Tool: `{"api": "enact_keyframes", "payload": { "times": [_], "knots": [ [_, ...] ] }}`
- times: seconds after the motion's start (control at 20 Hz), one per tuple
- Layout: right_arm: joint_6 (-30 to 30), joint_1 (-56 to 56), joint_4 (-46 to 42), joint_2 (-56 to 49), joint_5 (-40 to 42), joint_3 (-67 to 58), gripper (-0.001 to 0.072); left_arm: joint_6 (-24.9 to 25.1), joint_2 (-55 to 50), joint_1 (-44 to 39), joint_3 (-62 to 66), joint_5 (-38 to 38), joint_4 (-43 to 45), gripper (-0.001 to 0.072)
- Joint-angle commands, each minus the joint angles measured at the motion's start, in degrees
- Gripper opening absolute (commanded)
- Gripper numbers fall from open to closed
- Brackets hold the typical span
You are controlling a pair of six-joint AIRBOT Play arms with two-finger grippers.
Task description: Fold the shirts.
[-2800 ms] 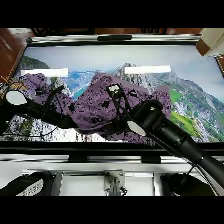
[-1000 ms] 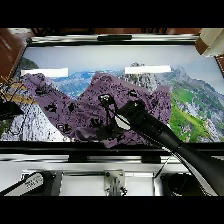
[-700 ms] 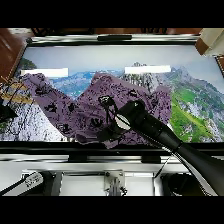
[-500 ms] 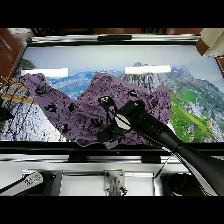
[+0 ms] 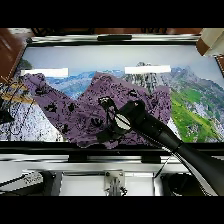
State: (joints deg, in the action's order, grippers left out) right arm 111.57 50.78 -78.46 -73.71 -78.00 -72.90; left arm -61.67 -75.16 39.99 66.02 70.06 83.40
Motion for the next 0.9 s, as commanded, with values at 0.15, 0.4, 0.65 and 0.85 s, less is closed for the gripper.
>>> {"api": "enact_keyframes", "payload": {
  "times": [0.15,0.4,0.65,0.85],
  "knots": [
    [-0.02,0.00,-0.02,-0.04,-0.07,-0.07,0.0075,2.08,-0.61,2.12,-2.64,-2.14,0.22,0.0570],
    [-0.04,0.00,-0.07,-0.04,-0.04,-0.07,0.0075,3.61,-0.63,2.49,-2.64,-2.95,-0.70,0.0720],
    [-0.02,0.00,-0.07,-0.04,-0.04,-0.07,0.0075,4.81,-0.63,2.47,-2.64,-3.04,-1.38,0.0720],
    [0.00,0.00,0.04,-0.04,-0.17,-0.07,0.0076,5.57,-0.66,3.06,-2.64,-4.11,-1.29,0.0720]
  ]
}}
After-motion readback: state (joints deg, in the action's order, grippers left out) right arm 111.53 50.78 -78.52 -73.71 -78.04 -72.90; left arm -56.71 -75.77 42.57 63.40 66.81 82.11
